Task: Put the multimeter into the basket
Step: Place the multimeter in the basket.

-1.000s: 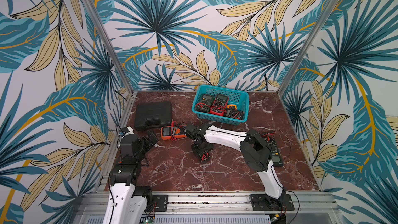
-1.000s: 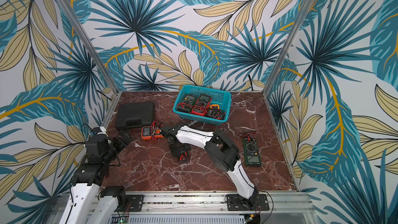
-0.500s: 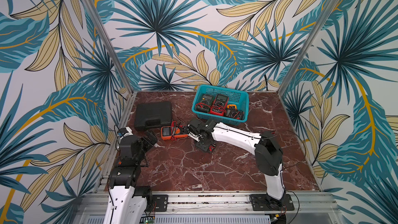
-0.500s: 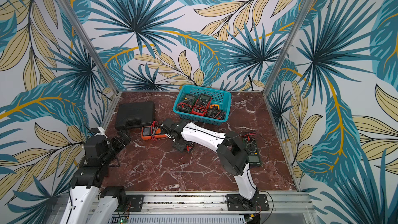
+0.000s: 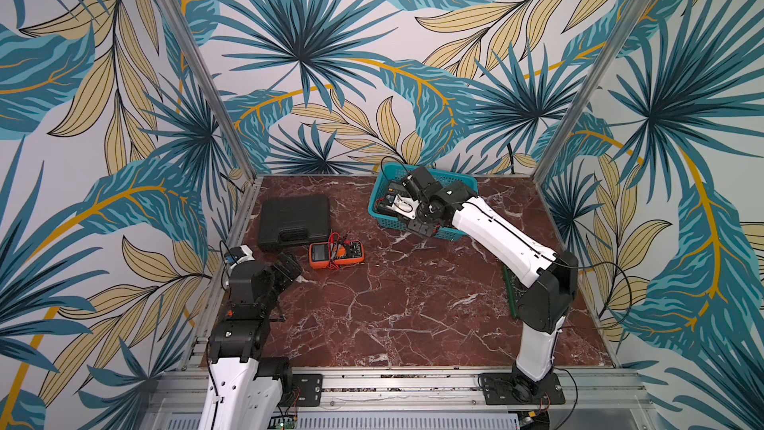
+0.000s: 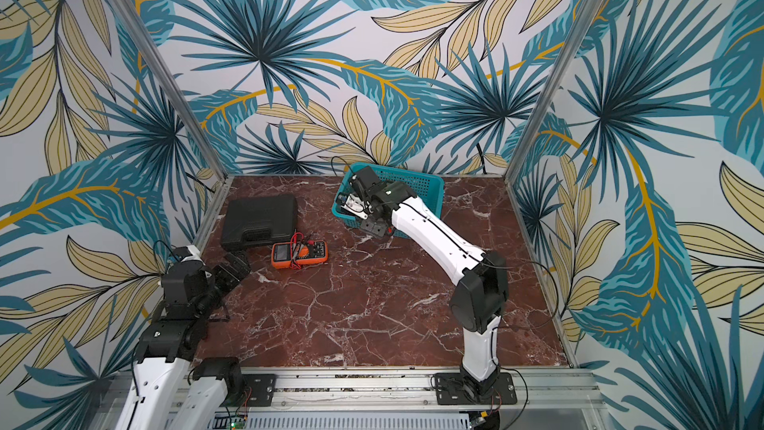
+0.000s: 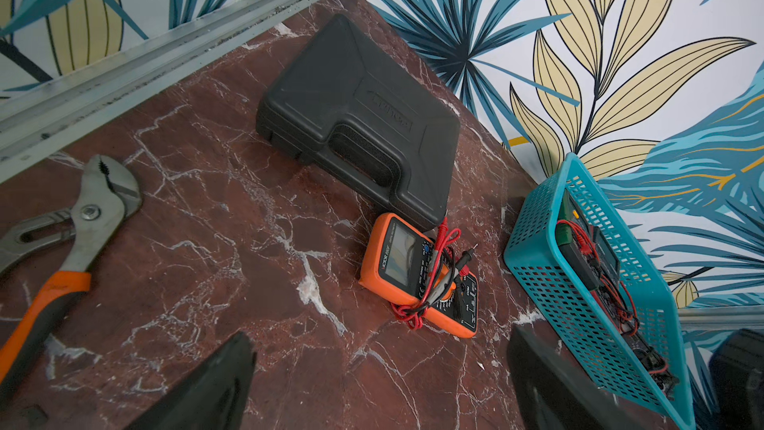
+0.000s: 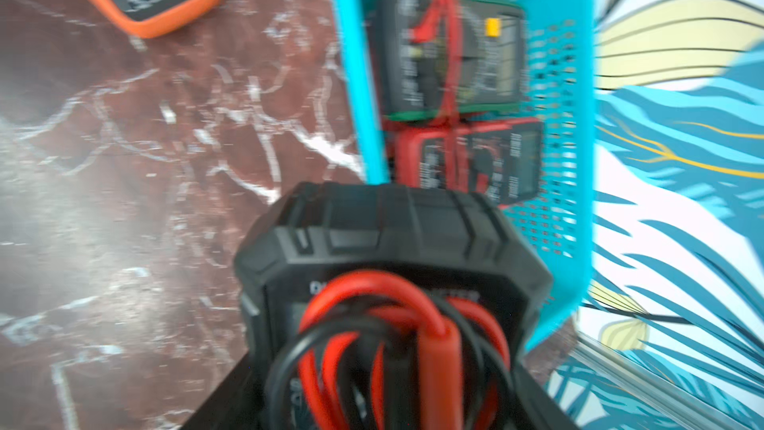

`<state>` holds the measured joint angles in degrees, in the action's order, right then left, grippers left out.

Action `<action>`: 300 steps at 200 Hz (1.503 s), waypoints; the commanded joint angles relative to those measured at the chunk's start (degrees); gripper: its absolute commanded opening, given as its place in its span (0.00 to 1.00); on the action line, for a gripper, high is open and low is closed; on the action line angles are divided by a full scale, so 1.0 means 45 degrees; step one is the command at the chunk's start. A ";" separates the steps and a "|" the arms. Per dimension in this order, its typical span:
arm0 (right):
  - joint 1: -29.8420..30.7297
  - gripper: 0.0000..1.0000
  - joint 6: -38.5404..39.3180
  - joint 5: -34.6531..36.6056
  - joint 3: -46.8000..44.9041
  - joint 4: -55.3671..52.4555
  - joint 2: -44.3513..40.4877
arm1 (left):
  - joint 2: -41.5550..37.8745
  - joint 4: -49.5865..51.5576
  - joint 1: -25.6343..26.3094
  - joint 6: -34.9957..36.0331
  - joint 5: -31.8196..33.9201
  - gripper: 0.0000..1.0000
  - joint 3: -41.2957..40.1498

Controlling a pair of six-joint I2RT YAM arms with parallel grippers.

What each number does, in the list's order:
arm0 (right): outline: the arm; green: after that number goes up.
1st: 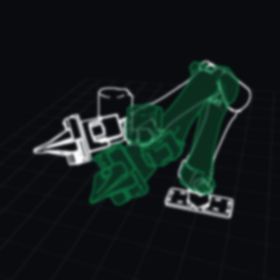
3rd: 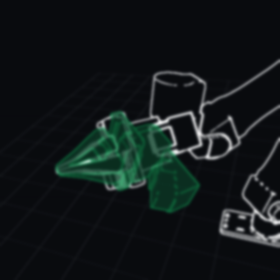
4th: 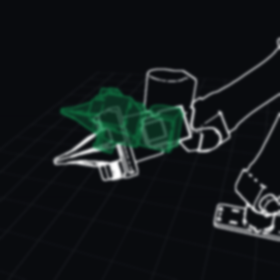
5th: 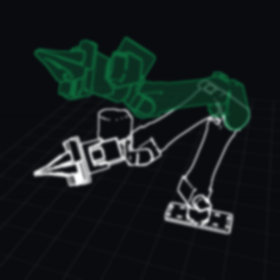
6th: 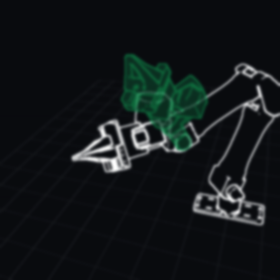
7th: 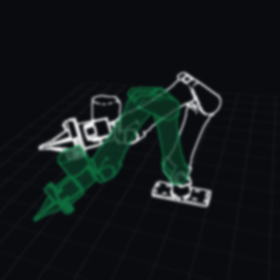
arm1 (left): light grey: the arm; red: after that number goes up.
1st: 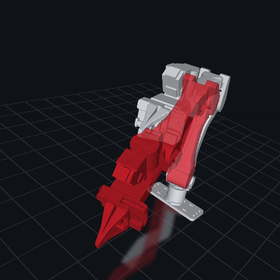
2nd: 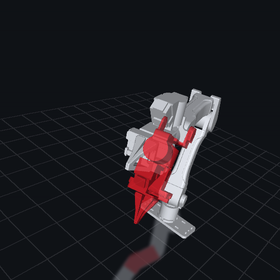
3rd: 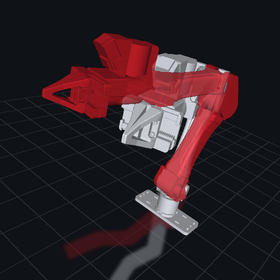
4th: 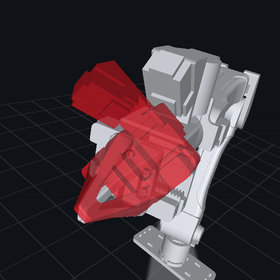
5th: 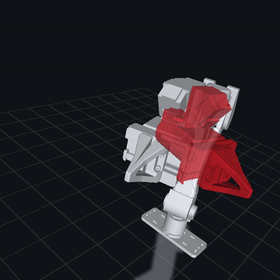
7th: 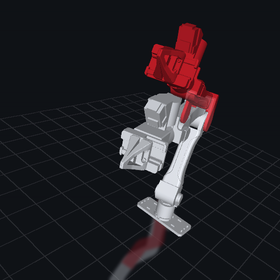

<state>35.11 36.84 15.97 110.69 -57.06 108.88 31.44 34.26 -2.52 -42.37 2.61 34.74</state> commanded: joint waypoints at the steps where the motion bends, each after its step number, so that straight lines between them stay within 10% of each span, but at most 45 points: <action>1: -0.0597 0.18 0.1221 -0.0823 0.0826 -0.0439 0.0566 | 0.0000 0.0293 -0.0084 0.0262 0.0522 1.00 0.0333; 133: -0.4302 0.17 0.3345 -0.2120 0.5471 -0.0414 0.4929 | 0.0474 0.1742 -0.0084 0.1167 0.1744 1.00 0.1655; 300: -0.5078 0.18 0.3756 -0.2137 0.6065 0.0315 0.6673 | 0.1021 0.2072 -0.0082 0.1093 0.1785 1.00 0.1599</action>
<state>12.84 53.43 7.16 137.05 -56.77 137.62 36.34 43.11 -2.52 -37.82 10.13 40.62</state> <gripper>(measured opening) 0.692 0.999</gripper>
